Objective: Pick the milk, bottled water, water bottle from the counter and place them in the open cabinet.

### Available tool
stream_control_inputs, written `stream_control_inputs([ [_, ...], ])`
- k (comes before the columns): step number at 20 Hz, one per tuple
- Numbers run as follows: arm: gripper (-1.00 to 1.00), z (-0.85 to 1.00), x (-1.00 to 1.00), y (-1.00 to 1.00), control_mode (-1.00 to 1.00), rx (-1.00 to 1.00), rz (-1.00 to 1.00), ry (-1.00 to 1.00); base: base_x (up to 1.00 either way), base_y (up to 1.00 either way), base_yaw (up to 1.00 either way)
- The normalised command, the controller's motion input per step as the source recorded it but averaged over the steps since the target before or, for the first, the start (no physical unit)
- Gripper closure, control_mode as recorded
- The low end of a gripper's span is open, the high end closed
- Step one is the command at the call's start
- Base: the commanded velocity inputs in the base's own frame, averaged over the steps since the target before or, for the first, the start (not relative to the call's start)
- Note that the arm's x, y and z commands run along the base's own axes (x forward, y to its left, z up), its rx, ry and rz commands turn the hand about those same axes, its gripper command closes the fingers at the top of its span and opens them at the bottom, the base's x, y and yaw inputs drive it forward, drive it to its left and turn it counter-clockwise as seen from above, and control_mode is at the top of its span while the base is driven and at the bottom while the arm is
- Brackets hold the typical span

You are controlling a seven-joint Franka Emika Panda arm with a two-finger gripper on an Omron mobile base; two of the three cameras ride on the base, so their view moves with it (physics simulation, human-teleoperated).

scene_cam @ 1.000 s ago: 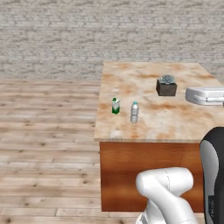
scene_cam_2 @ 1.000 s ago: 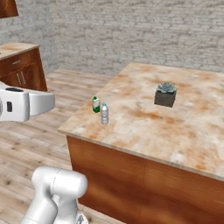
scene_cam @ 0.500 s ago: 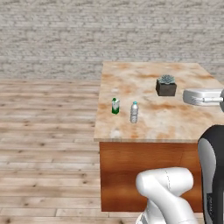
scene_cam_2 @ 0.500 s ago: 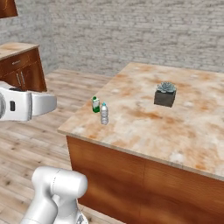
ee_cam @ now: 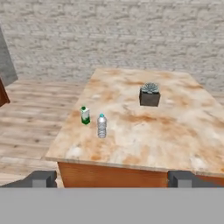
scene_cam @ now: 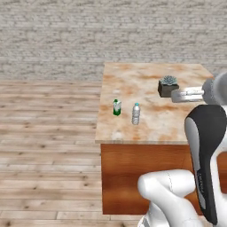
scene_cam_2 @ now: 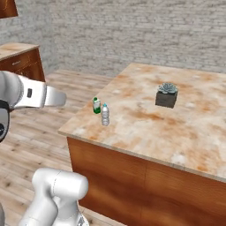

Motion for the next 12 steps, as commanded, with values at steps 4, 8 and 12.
stream_control_inputs([
  [4,-1.00,-0.25,0.23,0.00,-1.00,0.00,0.08,0.24,0.00,0.00,0.00],
  [8,-1.00,-0.24,0.25,0.00,-1.00,0.00,0.05,0.22,0.00,0.00,0.00],
  [12,-1.00,-0.32,0.19,0.00,-1.00,-0.01,0.01,0.21,0.00,0.00,0.00],
])
